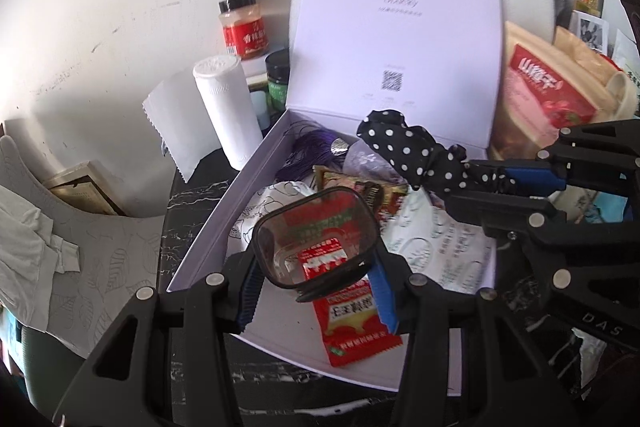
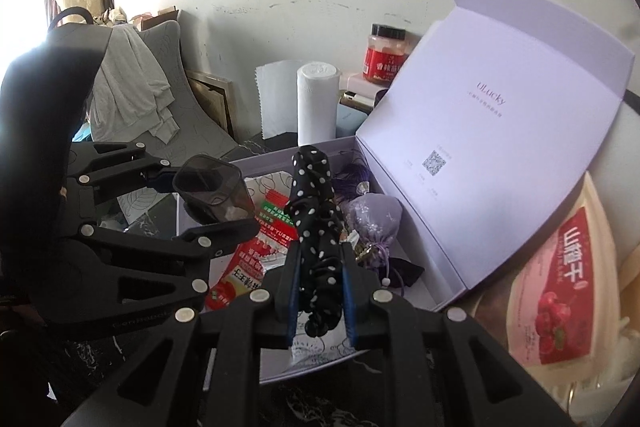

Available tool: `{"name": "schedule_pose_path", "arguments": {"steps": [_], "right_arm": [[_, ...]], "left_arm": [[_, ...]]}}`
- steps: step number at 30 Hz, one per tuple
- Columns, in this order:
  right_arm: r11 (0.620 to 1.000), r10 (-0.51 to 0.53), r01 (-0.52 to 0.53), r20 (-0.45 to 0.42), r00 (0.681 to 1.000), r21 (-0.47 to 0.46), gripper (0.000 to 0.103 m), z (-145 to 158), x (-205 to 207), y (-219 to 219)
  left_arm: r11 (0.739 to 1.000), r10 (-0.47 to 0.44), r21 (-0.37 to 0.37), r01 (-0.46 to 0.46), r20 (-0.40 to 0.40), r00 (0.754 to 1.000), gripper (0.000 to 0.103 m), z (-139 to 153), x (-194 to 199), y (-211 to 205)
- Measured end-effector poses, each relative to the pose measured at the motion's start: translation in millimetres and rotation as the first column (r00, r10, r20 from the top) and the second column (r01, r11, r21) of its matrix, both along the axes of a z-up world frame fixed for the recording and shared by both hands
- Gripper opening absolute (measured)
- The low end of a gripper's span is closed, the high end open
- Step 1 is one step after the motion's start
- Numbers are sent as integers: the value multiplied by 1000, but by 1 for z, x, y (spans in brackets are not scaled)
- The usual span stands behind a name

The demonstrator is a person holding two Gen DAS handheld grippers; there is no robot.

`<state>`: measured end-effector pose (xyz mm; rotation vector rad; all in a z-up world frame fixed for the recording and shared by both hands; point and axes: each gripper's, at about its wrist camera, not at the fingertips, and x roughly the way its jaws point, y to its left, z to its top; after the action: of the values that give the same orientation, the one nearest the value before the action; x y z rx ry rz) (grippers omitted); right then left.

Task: Organize objects
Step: 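Lower the black cup and scrunchie with both tools into the box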

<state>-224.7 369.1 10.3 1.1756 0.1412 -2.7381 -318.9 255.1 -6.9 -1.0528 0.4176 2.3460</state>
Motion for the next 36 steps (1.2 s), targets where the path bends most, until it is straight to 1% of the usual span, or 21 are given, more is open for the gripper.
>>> {"name": "schedule_pose_path", "arguments": {"steps": [6, 12, 17, 24, 30, 36], "right_arm": [[1000, -10, 10, 34, 999, -9, 17, -21, -18, 3], [1000, 5, -4, 50, 999, -28, 17, -33, -25, 4], [999, 15, -13, 49, 999, -38, 17, -35, -24, 4], [998, 39, -37, 35, 999, -51, 17, -27, -9, 0], [997, 58, -54, 67, 996, -61, 17, -34, -7, -4], [995, 77, -70, 101, 992, -73, 17, -43, -6, -5]], "left_arm": [[1000, 10, 0, -10, 32, 999, 45, -22, -21, -2], [1000, 3, 7, -3, 49, 999, 45, -35, -27, -2], [1000, -8, 4, 8, 44, 999, 45, -35, -21, -1], [1000, -24, 18, 23, 63, 998, 45, -34, -14, -3], [999, -42, -13, 43, 72, 997, 45, -37, -4, 1], [997, -57, -48, 61, 93, 994, 45, -43, -3, 3]]}}
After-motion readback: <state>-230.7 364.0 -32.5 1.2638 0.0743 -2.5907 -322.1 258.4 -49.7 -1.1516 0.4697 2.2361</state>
